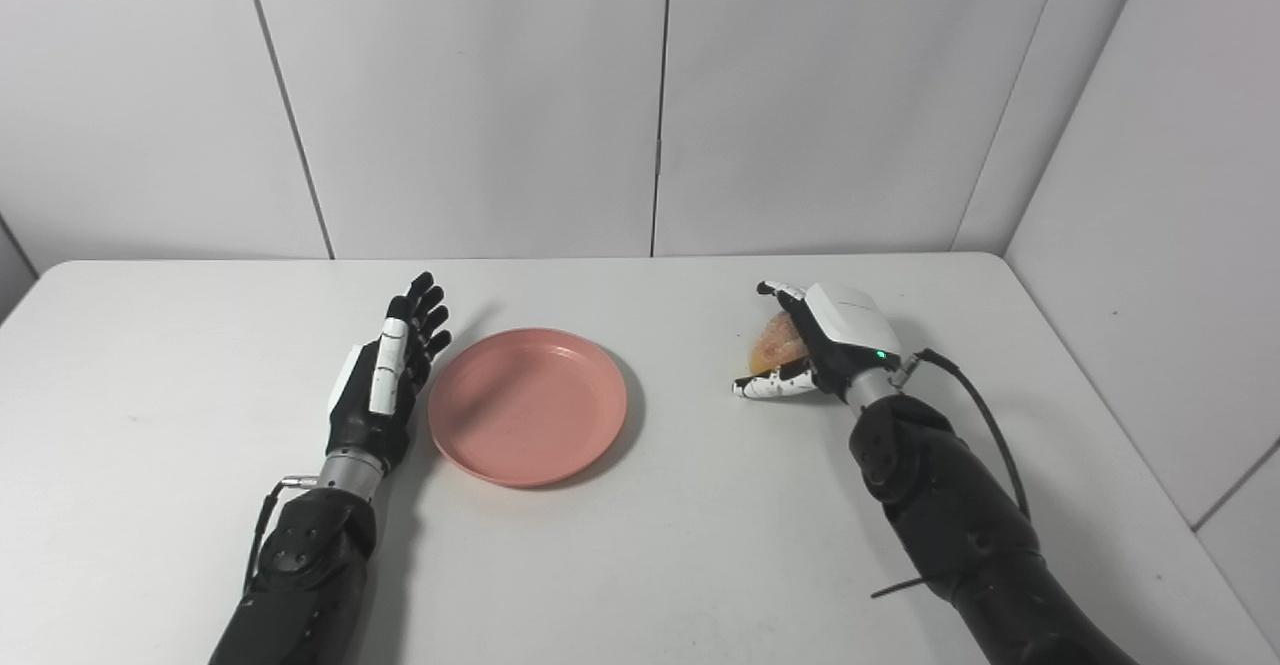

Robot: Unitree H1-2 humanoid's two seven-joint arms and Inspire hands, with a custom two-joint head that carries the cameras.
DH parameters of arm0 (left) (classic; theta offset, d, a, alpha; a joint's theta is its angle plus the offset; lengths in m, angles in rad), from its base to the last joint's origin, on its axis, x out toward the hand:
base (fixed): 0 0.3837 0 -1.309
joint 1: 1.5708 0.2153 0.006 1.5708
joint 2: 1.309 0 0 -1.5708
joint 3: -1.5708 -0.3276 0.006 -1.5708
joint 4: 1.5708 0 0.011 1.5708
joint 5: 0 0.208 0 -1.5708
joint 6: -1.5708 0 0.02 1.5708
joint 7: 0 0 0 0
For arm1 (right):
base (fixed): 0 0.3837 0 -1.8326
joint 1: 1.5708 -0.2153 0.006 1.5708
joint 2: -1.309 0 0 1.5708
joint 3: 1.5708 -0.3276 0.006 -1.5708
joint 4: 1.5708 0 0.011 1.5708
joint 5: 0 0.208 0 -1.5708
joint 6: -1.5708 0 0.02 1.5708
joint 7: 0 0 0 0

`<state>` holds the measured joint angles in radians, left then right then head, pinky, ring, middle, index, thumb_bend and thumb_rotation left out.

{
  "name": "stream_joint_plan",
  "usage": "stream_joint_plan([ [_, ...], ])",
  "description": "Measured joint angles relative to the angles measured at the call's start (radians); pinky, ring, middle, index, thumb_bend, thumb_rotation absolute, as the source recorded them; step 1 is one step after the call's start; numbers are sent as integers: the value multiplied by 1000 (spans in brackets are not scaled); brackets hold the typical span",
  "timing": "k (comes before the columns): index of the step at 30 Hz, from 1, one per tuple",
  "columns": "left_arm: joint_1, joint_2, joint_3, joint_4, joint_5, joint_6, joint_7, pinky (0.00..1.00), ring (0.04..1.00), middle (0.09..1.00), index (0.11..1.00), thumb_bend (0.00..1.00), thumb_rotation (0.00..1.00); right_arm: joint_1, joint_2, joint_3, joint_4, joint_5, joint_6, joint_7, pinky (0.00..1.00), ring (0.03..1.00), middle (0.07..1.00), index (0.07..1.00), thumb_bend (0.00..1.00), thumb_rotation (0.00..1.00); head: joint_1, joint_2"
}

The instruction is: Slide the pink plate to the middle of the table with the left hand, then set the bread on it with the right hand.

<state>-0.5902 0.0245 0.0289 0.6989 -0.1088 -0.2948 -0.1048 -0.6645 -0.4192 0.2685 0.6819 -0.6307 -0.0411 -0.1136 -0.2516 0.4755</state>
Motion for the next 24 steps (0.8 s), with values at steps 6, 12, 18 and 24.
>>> stream_joint_plan([
  [6, 1, -2, 1, -3, -1, 0, 0, 950, 978, 978, 948, 696, 1000, -18, 6, -6, 41, 20, -70, -55, 480, 583, 646, 600, 544, 1, 0, -2],
  [12, 5, -1, 2, -11, -1, 0, 0, 951, 977, 975, 945, 694, 1000, -11, 12, -47, 27, 59, -68, -61, 258, 384, 472, 520, 509, 0, -2, 2],
  [18, 5, -2, 2, -11, 0, 1, 0, 958, 979, 979, 947, 702, 1000, -7, 25, -71, -6, 75, -53, -60, 323, 422, 524, 497, 508, 0, 2, -2],
  [24, 3, -2, 3, -7, -1, 0, 0, 959, 980, 979, 949, 697, 1000, -7, 31, -84, -12, 81, -51, -61, 327, 426, 535, 490, 508, 0, 3, -5],
])
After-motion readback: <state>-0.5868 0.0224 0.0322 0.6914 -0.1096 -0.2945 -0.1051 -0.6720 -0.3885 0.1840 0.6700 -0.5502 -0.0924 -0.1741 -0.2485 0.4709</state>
